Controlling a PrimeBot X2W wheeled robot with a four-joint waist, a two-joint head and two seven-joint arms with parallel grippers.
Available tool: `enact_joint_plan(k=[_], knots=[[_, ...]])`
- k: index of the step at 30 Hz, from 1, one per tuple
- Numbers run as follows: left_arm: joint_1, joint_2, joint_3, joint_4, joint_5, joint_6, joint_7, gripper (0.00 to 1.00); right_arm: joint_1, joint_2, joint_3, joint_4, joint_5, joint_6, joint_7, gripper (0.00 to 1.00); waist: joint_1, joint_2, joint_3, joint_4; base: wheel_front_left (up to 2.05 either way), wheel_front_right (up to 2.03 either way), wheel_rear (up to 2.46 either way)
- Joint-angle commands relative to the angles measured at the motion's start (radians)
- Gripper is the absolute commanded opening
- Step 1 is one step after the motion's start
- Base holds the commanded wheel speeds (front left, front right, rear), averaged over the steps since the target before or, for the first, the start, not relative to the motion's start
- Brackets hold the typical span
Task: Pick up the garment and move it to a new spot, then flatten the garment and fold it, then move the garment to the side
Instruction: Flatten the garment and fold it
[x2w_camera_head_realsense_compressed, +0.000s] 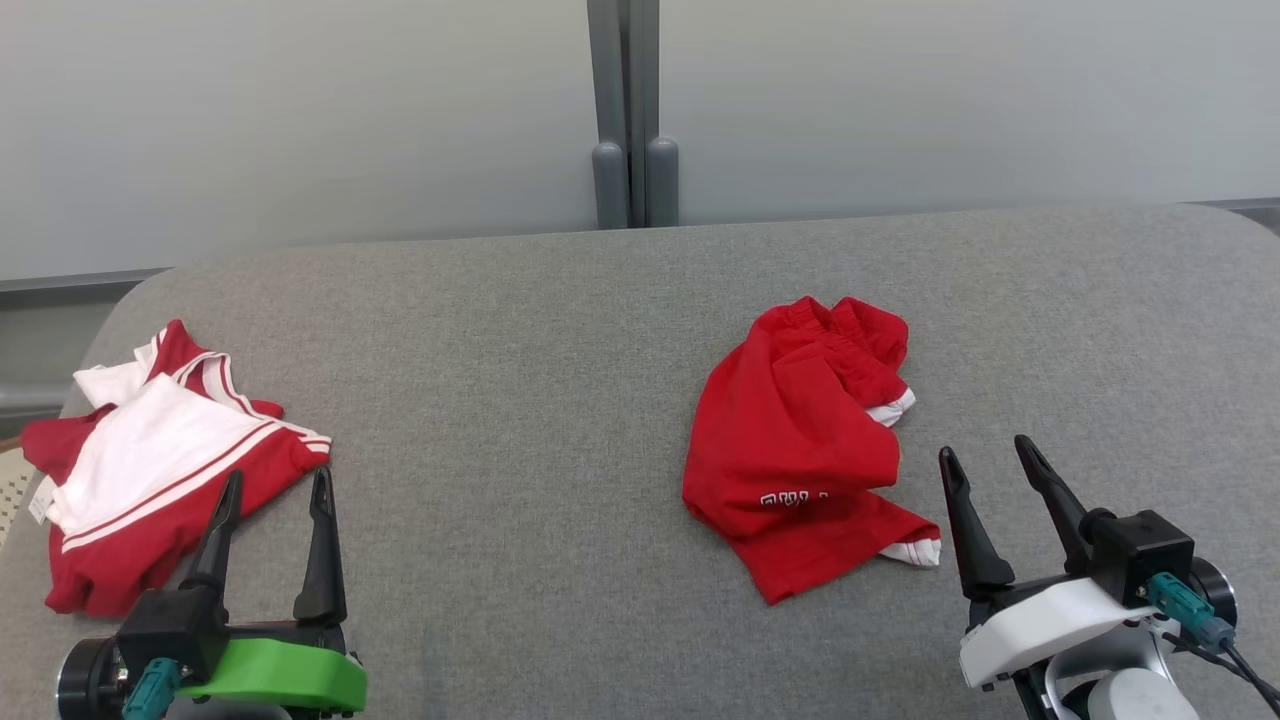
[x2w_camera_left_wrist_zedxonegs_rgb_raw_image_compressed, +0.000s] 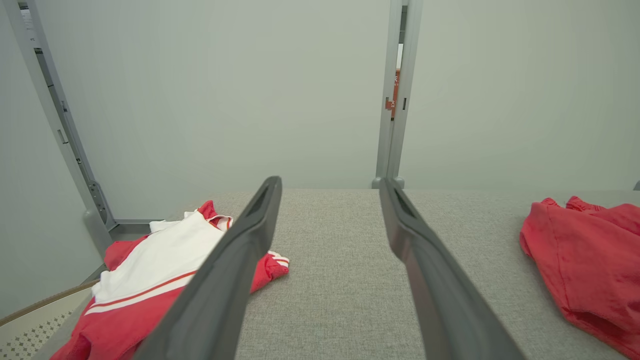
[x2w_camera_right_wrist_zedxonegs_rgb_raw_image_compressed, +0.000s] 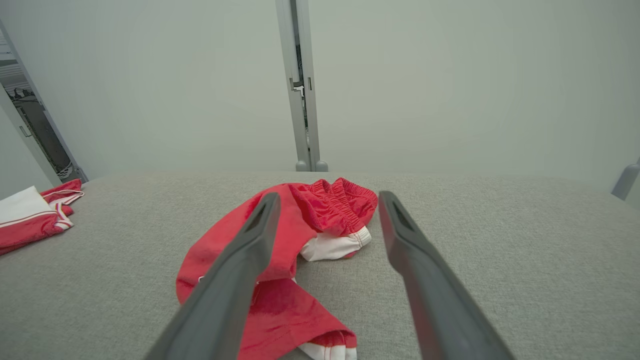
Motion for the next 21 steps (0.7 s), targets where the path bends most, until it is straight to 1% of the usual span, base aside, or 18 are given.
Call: enact_joint_plan(k=[1, 21], knots=[[0.007, -0.003, 0.005, 0.002, 0.007, -0.006, -0.001, 1.0, 0.006, -0.003, -0.001, 0.003, 0.004, 0.0, -0.001, 1.0, 0.0, 0.0, 0.0, 0.0, 0.0, 0.0, 0.0], [0.002, -0.007, 0.011, 0.008, 0.019, -0.015, -0.001, 1.0, 0.002, 0.003, 0.0, 0.012, 0.008, 0.0, -0.008, 1.0, 0.0, 0.0, -0.008, -0.002, 0.0, 0.0, 0.0]])
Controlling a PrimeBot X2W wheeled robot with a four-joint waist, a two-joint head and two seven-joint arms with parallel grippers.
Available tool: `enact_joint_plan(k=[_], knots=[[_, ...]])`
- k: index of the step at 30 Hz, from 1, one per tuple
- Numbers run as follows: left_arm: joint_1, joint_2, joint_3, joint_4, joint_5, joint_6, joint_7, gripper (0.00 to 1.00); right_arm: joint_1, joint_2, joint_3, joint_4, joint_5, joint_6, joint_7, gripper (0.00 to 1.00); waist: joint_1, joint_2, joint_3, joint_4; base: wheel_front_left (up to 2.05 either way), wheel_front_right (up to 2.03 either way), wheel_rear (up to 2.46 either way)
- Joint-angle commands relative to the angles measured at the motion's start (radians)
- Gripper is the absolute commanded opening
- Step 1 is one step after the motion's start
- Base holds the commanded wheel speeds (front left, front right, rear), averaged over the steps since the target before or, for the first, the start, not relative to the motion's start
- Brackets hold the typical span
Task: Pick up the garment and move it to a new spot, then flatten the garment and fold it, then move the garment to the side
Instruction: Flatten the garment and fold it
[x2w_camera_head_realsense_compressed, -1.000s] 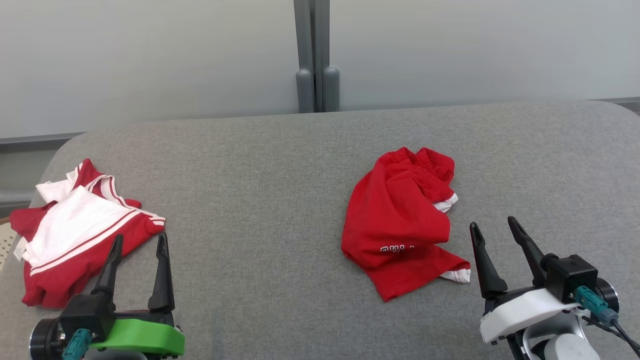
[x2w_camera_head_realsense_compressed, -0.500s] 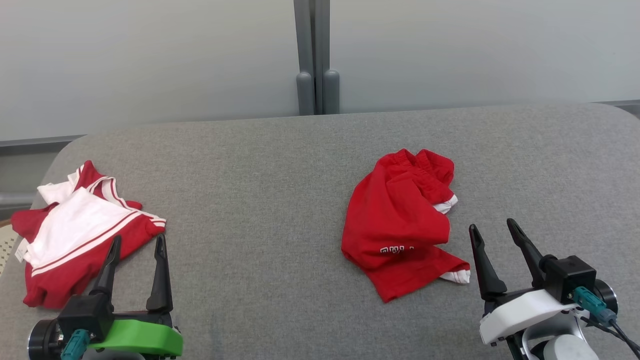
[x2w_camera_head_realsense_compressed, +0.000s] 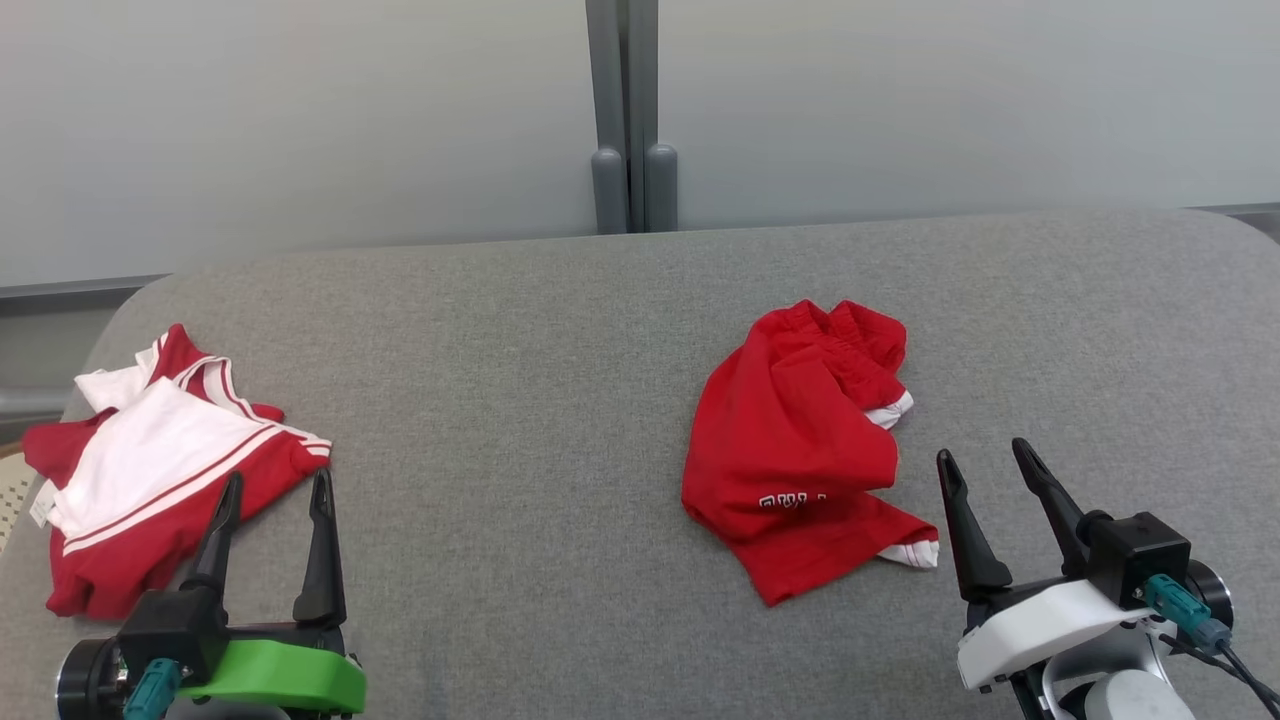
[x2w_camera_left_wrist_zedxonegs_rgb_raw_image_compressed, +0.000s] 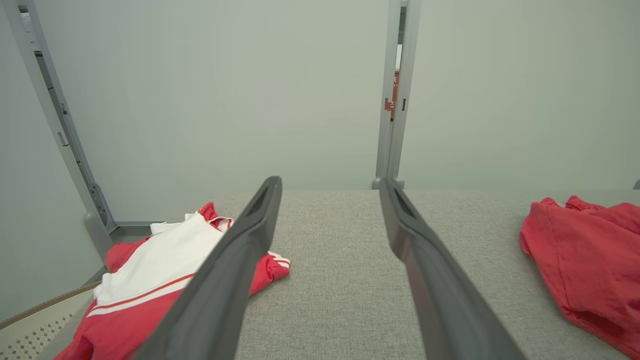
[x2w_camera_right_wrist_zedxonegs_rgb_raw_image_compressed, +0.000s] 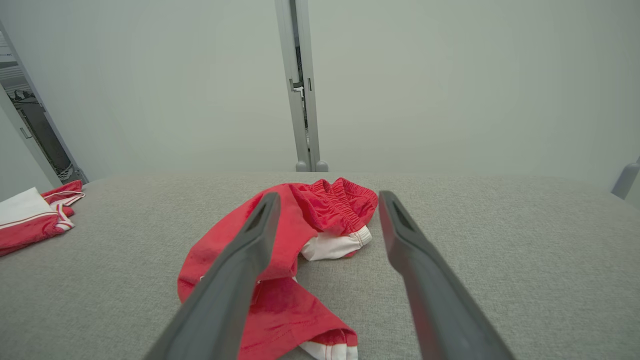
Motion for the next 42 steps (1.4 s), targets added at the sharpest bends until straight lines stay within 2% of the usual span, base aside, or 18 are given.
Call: enact_joint_plan(k=[1, 5, 11, 30, 38, 42], knots=[[0.0, -0.004, -0.003, 0.002, 0.008, -0.004, -0.001, 1.0, 0.002, 0.001, -0.001, 0.0, 0.007, 0.0, -0.004, 1.0, 0.0, 0.0, 0.002, -0.001, 0.0, 0.0, 0.0], [-0.021, -0.007, -0.035, 0.016, 0.015, -0.008, -0.001, 1.0, -0.004, 0.001, 0.001, 0.001, 0.008, 0.0, -0.006, 1.0, 0.0, 0.0, 0.008, -0.005, 0.0, 0.0, 0.0], [-0.077, -0.016, -0.137, 0.067, 0.019, -0.017, -0.001, 1.0, -0.018, -0.002, 0.008, 0.0, 0.01, 0.0, -0.003, 1.0, 0.0, 0.0, 0.026, -0.028, 0.0, 0.0, 0.0], [-0.307, -0.041, -0.53, 0.28, -0.023, -0.022, -0.001, 1.0, -0.087, -0.006, 0.003, 0.0, 0.016, 0.0, -0.022, 1.0, 0.0, 0.0, 0.168, -0.187, 0.0, 0.0, 0.0], [-0.401, -0.039, -0.652, 0.408, -0.044, -0.022, -0.001, 1.0, -0.116, -0.001, 0.008, 0.02, 0.025, 0.0, -0.041, 1.0, 0.0, 0.0, 0.216, -0.253, 0.0, 0.0, 0.0], [-0.448, -0.034, -0.676, 0.468, -0.047, -0.021, -0.001, 1.0, -0.131, 0.002, 0.011, 0.03, 0.027, 0.0, -0.049, 1.0, 0.0, 0.0, 0.238, -0.286, 0.0, 0.0, 0.0]])
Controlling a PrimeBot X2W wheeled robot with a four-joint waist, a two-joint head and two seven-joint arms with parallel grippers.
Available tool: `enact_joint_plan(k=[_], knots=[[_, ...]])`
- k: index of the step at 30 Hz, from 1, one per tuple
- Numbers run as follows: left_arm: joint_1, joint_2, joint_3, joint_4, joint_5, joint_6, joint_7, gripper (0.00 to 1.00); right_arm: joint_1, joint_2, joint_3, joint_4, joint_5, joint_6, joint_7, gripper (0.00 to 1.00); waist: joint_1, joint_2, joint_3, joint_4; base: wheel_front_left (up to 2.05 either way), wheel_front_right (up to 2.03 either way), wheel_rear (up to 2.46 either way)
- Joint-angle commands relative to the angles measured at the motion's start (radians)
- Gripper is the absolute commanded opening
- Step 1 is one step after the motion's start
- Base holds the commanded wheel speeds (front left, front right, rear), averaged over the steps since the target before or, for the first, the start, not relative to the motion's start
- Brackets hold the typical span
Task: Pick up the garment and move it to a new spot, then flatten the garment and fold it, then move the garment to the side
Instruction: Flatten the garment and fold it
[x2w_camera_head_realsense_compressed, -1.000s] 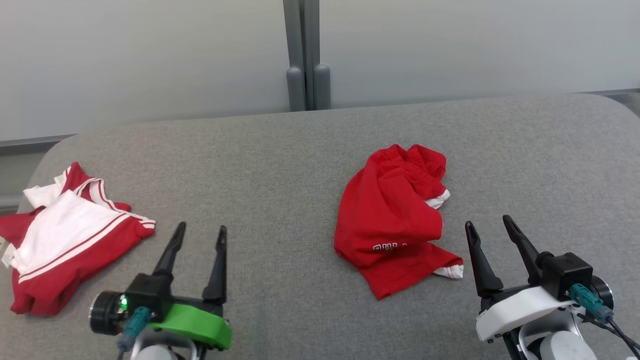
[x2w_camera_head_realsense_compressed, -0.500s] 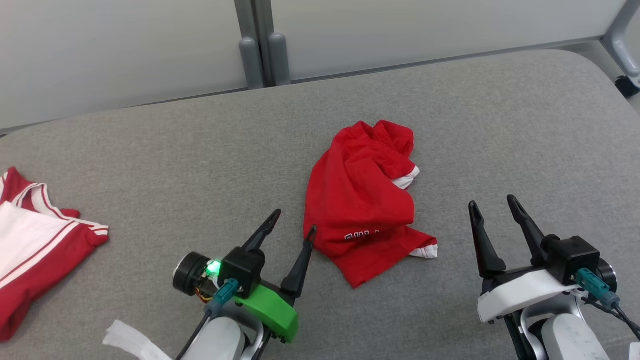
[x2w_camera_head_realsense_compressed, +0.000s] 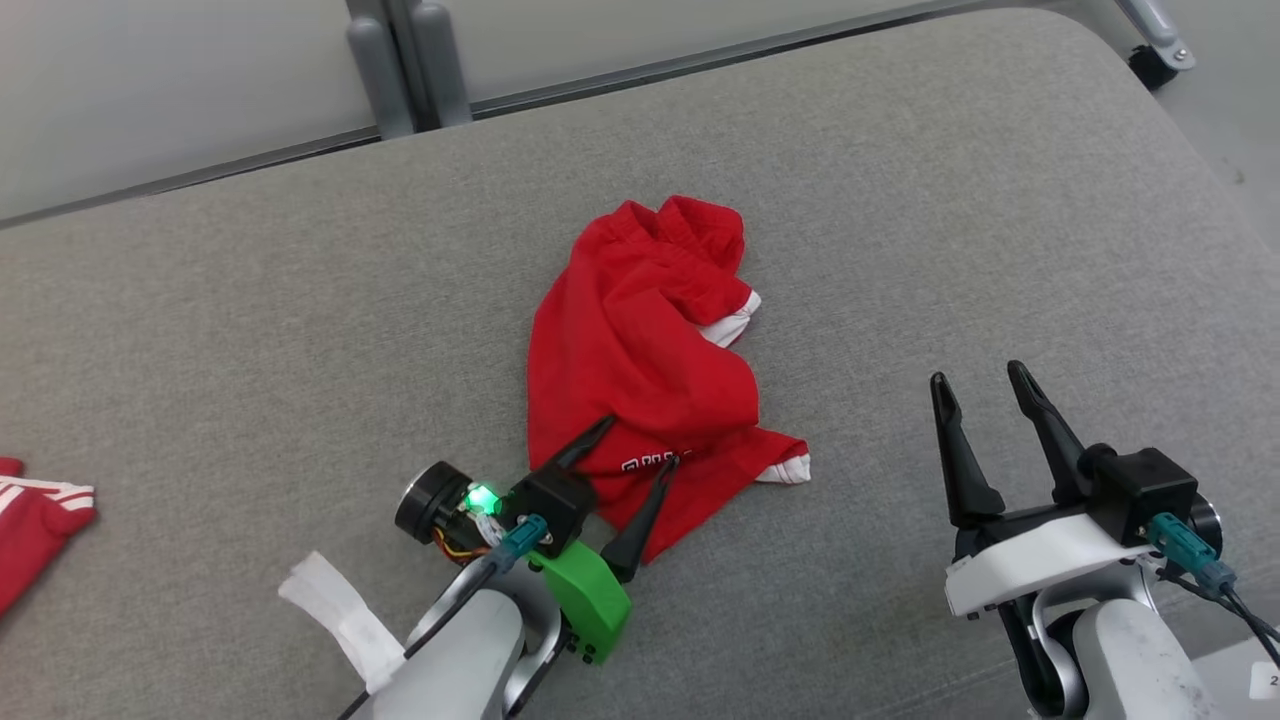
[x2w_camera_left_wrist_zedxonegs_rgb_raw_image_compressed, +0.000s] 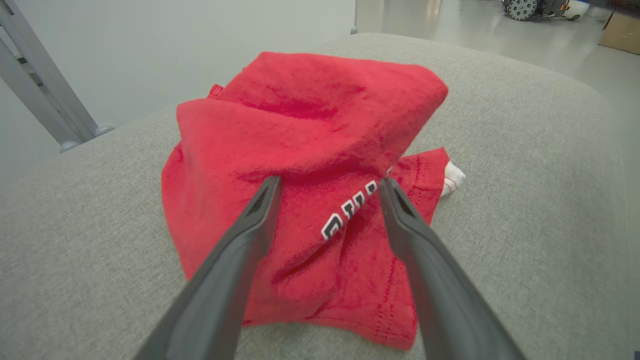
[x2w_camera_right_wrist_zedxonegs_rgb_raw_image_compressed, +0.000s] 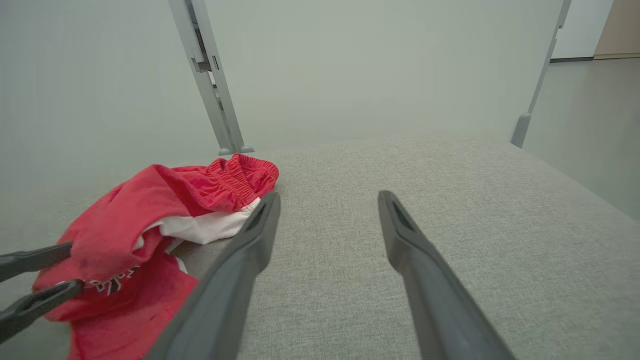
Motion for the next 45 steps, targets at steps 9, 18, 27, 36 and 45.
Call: enact_joint_plan(k=[9, 18, 27, 36, 45], knots=[[-0.101, 0.006, -0.001, 0.097, -0.033, -0.003, -0.001, 0.0, -0.024, 0.005, -0.002, 0.02, 0.007, 0.0, -0.022, 1.0, 0.0, -0.0001, 0.048, -0.068, 0.0, 0.0, 0.0], [-0.066, -0.002, 0.088, -0.026, -0.068, 0.007, -0.001, 0.0, -0.007, 0.0, -0.006, 0.027, -0.006, 0.0, -0.023, 1.0, 0.0, -0.0001, 0.007, 0.013, 0.0, 0.0, 0.0], [0.07, 0.049, 0.259, -0.207, -0.069, 0.032, -0.001, 0.0, 0.014, -0.005, 0.0, 0.023, 0.0, 0.0, -0.009, 1.0, 0.0, -0.0001, -0.041, 0.12, 0.0, 0.0, 0.0], [0.118, 0.109, 0.418, -0.199, -0.077, 0.033, -0.001, 0.0, 0.017, -0.009, 0.019, 0.02, 0.007, 0.0, 0.003, 1.0, 0.0, -0.0001, -0.037, 0.122, 0.0, 0.0, 0.0], [0.074, 0.086, 0.471, -0.174, -0.026, 0.031, -0.001, 1.0, 0.03, -0.007, -0.002, 0.025, 0.012, 0.0, 0.002, 1.0, 0.0, -0.0001, -0.049, 0.136, 0.0, 0.0, 0.0]])
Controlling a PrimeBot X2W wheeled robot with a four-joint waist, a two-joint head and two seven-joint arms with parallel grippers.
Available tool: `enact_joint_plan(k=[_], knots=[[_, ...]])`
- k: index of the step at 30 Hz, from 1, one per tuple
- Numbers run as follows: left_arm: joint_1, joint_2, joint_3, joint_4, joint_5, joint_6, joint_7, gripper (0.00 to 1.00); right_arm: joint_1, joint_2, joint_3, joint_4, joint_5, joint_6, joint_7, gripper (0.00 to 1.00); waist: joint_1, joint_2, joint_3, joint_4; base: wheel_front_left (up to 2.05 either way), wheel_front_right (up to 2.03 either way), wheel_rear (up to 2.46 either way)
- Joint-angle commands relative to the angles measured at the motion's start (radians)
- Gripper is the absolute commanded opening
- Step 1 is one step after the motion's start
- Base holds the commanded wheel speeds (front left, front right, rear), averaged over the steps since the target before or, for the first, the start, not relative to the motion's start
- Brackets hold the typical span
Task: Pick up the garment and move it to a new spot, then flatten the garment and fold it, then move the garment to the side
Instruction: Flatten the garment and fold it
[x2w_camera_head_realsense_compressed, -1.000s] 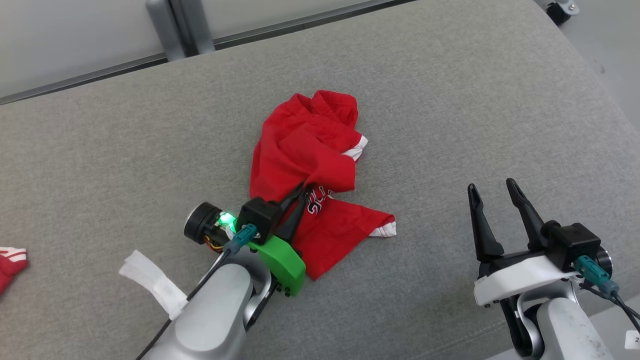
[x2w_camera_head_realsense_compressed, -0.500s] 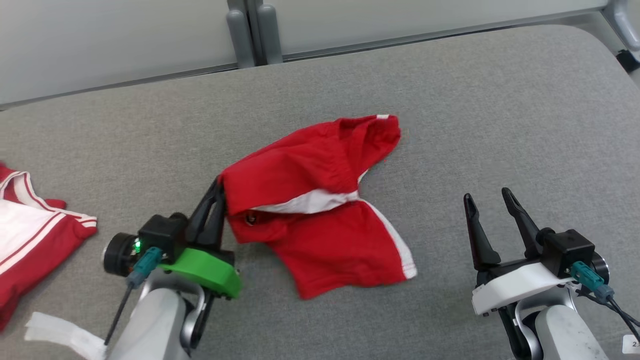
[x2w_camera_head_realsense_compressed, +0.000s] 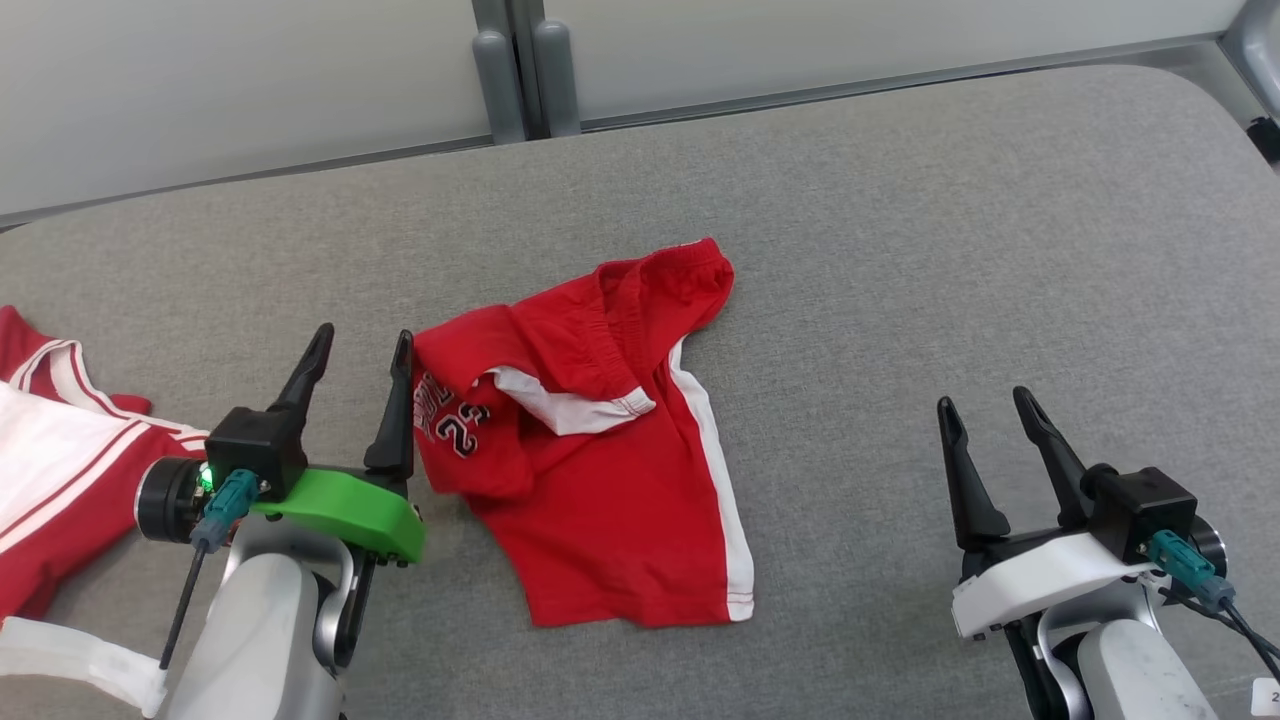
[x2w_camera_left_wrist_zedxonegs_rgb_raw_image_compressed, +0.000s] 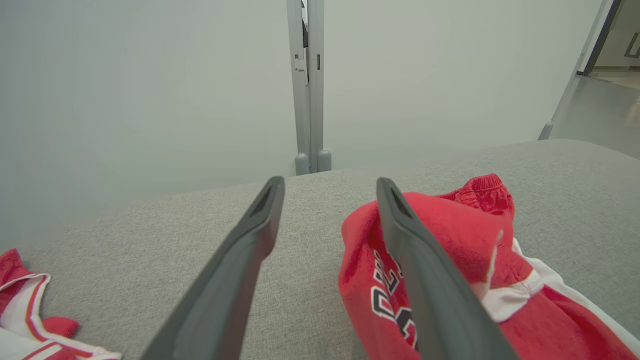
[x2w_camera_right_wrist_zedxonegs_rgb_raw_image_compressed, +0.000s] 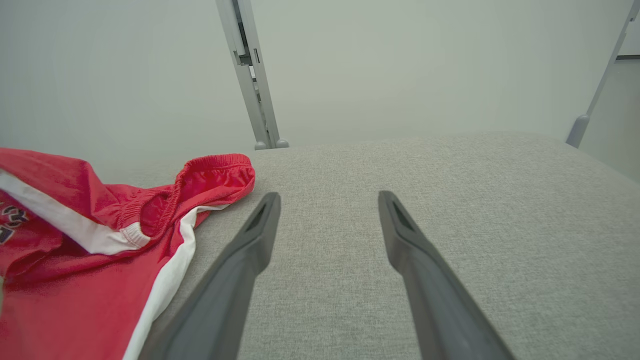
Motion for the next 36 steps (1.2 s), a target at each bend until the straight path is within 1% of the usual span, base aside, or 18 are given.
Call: enact_joint_plan(k=[1, 6, 9, 12, 17, 23, 27, 30, 36], knots=[[0.006, 0.003, 0.014, -0.01, 0.01, 0.0, -0.001, 1.0, 0.009, 0.001, -0.001, 0.001, 0.004, 0.0, 0.0, 1.0, 0.0, 0.0, -0.011, 0.015, 0.0, 0.0, 0.0], [0.051, 0.002, 0.068, -0.074, 0.031, 0.01, -0.001, 1.0, 0.017, 0.005, -0.003, 0.002, 0.004, 0.0, -0.001, 1.0, 0.0, 0.0, -0.026, 0.047, 0.0, 0.0, 0.0], [0.093, -0.006, 0.069, -0.115, 0.043, 0.001, -0.001, 1.0, 0.023, 0.007, -0.008, 0.0, 0.003, 0.0, -0.001, 1.0, 0.0, 0.0, -0.03, 0.066, 0.0, 0.0, 0.0], [0.124, -0.013, 0.027, -0.125, 0.059, -0.011, -0.001, 1.0, 0.028, 0.007, -0.01, -0.003, 0.0, 0.0, 0.004, 1.0, 0.0, 0.0, -0.029, 0.081, 0.0, 0.0, 0.0], [0.152, -0.027, -0.079, -0.066, 0.05, -0.026, 0.008, 1.0, 0.016, 0.008, -0.005, -0.006, -0.003, 0.0, 0.006, 1.0, 0.0, 0.0, -0.019, 0.084, 0.0, 0.0, 0.0], [0.173, -0.036, -0.204, 0.001, 0.02, -0.033, 0.06, 1.0, 0.011, 0.005, -0.004, -0.007, 0.004, 0.0, 0.001, 1.0, 0.0, 0.0, 0.002, 0.067, 0.0, 0.0, 0.0], [0.176, -0.023, -0.267, 0.039, 0.001, -0.034, 0.086, 1.0, 0.002, 0.007, -0.006, -0.004, 0.007, 0.0, -0.002, 1.0, 0.0, 0.0, 0.015, 0.048, 0.0, 0.0, 0.0], [0.182, -0.013, -0.287, 0.071, -0.003, -0.034, 0.11, 1.0, 0.0, 0.007, -0.01, -0.003, 0.008, 0.0, -0.003, 1.0, 0.0, 0.0, 0.023, 0.037, 0.0, 0.0, 0.0], [0.183, -0.021, -0.292, 0.119, -0.018, -0.017, 0.151, 1.0, -0.003, 0.008, -0.015, 0.003, 0.008, 0.0, -0.011, 1.0, 0.0, 0.0, 0.033, 0.025, 0.0, 0.0, 0.0]])
